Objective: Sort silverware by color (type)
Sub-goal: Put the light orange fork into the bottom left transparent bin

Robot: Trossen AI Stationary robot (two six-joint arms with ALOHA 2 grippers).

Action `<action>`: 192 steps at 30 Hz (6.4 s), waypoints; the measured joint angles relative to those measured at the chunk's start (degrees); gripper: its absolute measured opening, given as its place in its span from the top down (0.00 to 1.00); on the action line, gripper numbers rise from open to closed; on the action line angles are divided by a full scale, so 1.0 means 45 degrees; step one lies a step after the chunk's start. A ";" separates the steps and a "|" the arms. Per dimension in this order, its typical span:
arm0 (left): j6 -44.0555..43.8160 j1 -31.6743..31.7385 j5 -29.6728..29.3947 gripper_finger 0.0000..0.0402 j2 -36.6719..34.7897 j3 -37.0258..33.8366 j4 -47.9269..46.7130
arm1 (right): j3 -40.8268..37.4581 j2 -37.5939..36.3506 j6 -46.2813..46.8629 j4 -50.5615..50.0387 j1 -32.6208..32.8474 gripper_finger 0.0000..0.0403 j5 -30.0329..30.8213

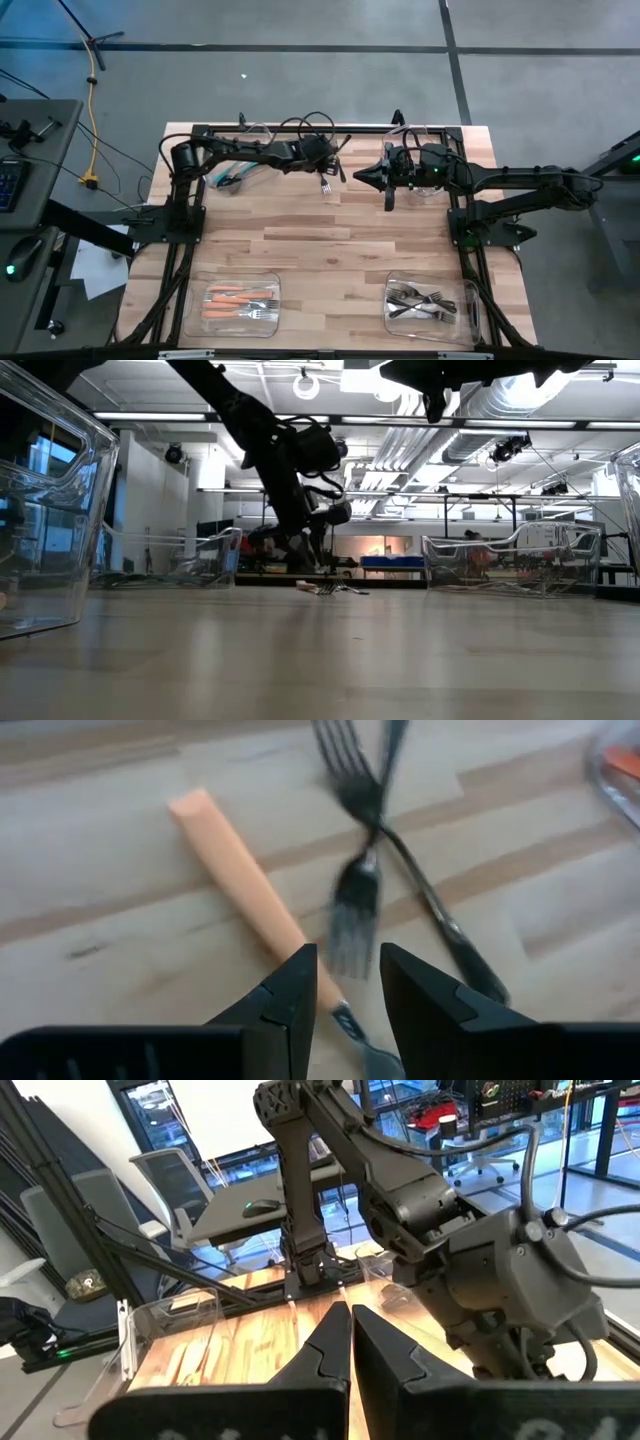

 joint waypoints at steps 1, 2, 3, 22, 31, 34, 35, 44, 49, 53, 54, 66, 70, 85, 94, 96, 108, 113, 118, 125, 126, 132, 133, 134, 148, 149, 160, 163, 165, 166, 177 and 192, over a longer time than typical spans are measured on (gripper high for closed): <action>0.0013 0.0009 -0.0104 0.75 0.0000 0.0000 -0.0037 | 0.0000 0.0000 0.0001 -0.0011 0.0000 1.00 -0.0004; 0.0116 0.0062 -0.0126 0.75 0.0000 0.0000 0.0006 | 0.0000 0.0000 0.0010 -0.0007 0.0000 1.00 0.0001; 0.0238 0.0093 -0.0122 0.75 0.0000 0.0000 0.0127 | 0.0000 0.0000 0.0040 -0.0002 0.0000 1.00 -0.0003; 0.1141 0.0996 0.1278 0.98 0.0835 -0.0044 0.1197 | 0.0000 0.0000 0.0379 -0.0002 0.0000 1.00 -0.0003; 0.1594 0.0910 0.1128 1.00 0.0787 -0.0005 0.0916 | 0.0000 0.0000 0.0476 -0.0003 0.0000 1.00 -0.0004; 0.1710 0.0768 0.1097 1.00 0.0779 -0.0025 0.0415 | 0.0000 0.0000 0.0476 -0.0002 0.0000 1.00 -0.0004; 0.1715 0.0693 0.1077 1.00 0.0764 -0.0102 0.0393 | 0.0000 0.0000 0.0476 -0.0003 0.0000 1.00 -0.0004; 0.1709 -0.0208 0.1235 1.00 0.0748 -0.0299 -0.0236 | 0.0000 0.0000 0.0569 -0.0002 0.0000 1.00 0.0001; 0.1639 -0.1005 0.1137 1.00 0.0734 -0.0292 -0.0623 | 0.0000 0.0000 0.0573 0.0002 0.0000 1.00 -0.0003; 0.1360 -0.1861 0.1046 1.00 0.0709 -0.0282 -0.0959 | 0.0000 0.0000 0.0573 0.0002 0.0000 1.00 -0.0004; 0.1384 -0.2042 0.1045 1.00 0.0701 -0.0282 -0.0970 | 0.0000 0.0000 0.0573 -0.0002 0.0000 1.00 -0.0004; 0.5606 -0.0905 0.0519 1.00 -0.2110 -0.0301 -0.1481 | -0.0005 0.0000 0.0541 0.0090 0.0000 1.00 0.0001; 0.7681 -0.0093 0.2075 0.99 -0.3173 -0.0273 -0.2177 | -0.0005 0.0000 0.0563 0.0090 0.0000 1.00 0.0001; 1.6865 -0.0856 0.3958 0.47 -0.2714 -0.0282 -0.3504 | -0.0010 -0.0005 0.1107 -0.0012 0.0000 1.00 0.0025; 1.8909 -0.1030 0.3959 0.40 -0.1002 -0.0295 -0.3593 | -0.0010 -0.0005 0.1138 -0.0012 0.0000 1.00 0.0030; 1.9001 -0.1030 0.3932 0.40 -0.0705 -0.0296 -0.3584 | -0.0010 -0.0005 0.1137 -0.0012 0.0000 1.00 0.0031; 1.9480 -0.1025 0.4035 0.40 0.0173 -0.0238 -0.3477 | -0.0010 -0.0005 0.1137 -0.0046 0.0003 1.00 0.0035; 1.9853 -0.1030 0.4350 0.52 0.0194 -0.0253 -0.3496 | -0.0005 -0.0005 0.1122 -0.0042 0.0000 1.00 0.0040; 1.9721 -0.1030 0.4742 0.82 0.0223 -0.0272 -0.3575 | -0.0008 -0.0005 0.1112 -0.0046 0.0005 1.00 0.0035; 1.9109 -0.1035 0.4793 0.94 0.0243 -0.0272 -0.3434 | -0.0006 -0.0005 0.1106 -0.0046 0.0005 1.00 0.0039; 1.9025 -0.1064 0.4798 0.94 0.0243 -0.0256 -0.3450 | -0.0009 -0.0005 0.1103 -0.0046 0.0002 1.00 0.0036; 1.7877 -0.1030 0.4816 0.98 -0.0303 0.0047 -0.3842 | -0.0006 -0.0008 0.1090 0.0455 0.0004 1.00 -0.0088; 1.7558 -0.0984 0.4847 0.98 -0.0641 0.0075 -0.3818 | -0.0005 -0.0022 0.1046 0.0714 0.0005 1.00 -0.0097; 1.7213 -0.0912 0.4960 0.98 -0.1023 0.0102 -0.3748 | -0.0005 -0.0039 0.0967 0.0985 0.0003 1.00 -0.0106; 1.0583 -0.0896 0.5659 0.99 -0.8692 -0.3990 0.3241 | -0.0005 -0.0039 0.0343 0.2303 0.0000 1.00 -0.0173; 0.9957 -0.1063 0.5573 0.99 -0.9212 -0.4515 0.4266 | -0.0005 -0.0039 0.0381 0.2364 0.0000 1.00 -0.0177; 0.7577 -0.3082 0.3402 0.99 -1.1942 -0.7876 0.9051 | -0.0003 -0.0034 -0.0244 0.2494 0.0000 1.00 -0.0412; 0.7577 -0.3143 0.3217 0.99 -1.1947 -0.7878 0.9190 | -0.0003 -0.0034 -0.0248 0.2514 0.0000 1.00 -0.0412; 0.7582 -0.3143 0.3214 0.99 -1.1943 -0.7878 0.9336 | 0.0000 -0.0034 -0.0248 0.2514 0.0000 1.00 -0.0412; 0.7639 -0.3138 0.3216 0.99 -1.1925 -0.7878 0.9364 | -0.0001 -0.0034 -0.0248 0.2514 0.0000 1.00 -0.0412; 0.6937 -0.4655 0.5240 0.99 -1.2068 -0.5777 0.4583 | -0.0005 -0.0029 -0.0213 0.2461 0.0000 1.00 -0.0412; 0.1312 -1.3143 0.0771 0.99 -0.9547 -0.1225 -0.6697 | 0.0000 0.0094 -0.0243 0.1348 0.0000 1.00 -0.0164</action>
